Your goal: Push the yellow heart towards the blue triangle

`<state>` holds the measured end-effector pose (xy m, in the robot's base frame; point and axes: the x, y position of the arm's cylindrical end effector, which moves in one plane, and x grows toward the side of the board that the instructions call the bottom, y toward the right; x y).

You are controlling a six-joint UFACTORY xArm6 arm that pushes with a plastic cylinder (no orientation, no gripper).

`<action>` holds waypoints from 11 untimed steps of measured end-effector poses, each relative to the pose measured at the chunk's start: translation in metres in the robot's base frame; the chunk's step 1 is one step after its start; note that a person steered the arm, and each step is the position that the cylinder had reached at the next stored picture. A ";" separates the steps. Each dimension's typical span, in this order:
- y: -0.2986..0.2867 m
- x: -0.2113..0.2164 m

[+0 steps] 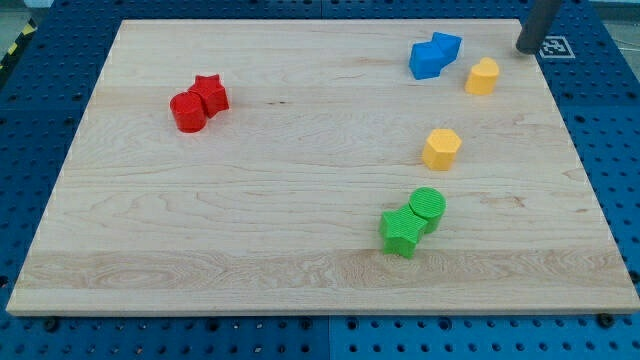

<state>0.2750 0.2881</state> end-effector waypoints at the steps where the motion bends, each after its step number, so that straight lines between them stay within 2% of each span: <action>1: -0.006 0.029; 3: -0.097 0.073; 5: -0.160 0.084; 6: -0.162 0.084; 9: -0.121 0.079; 11: -0.152 0.020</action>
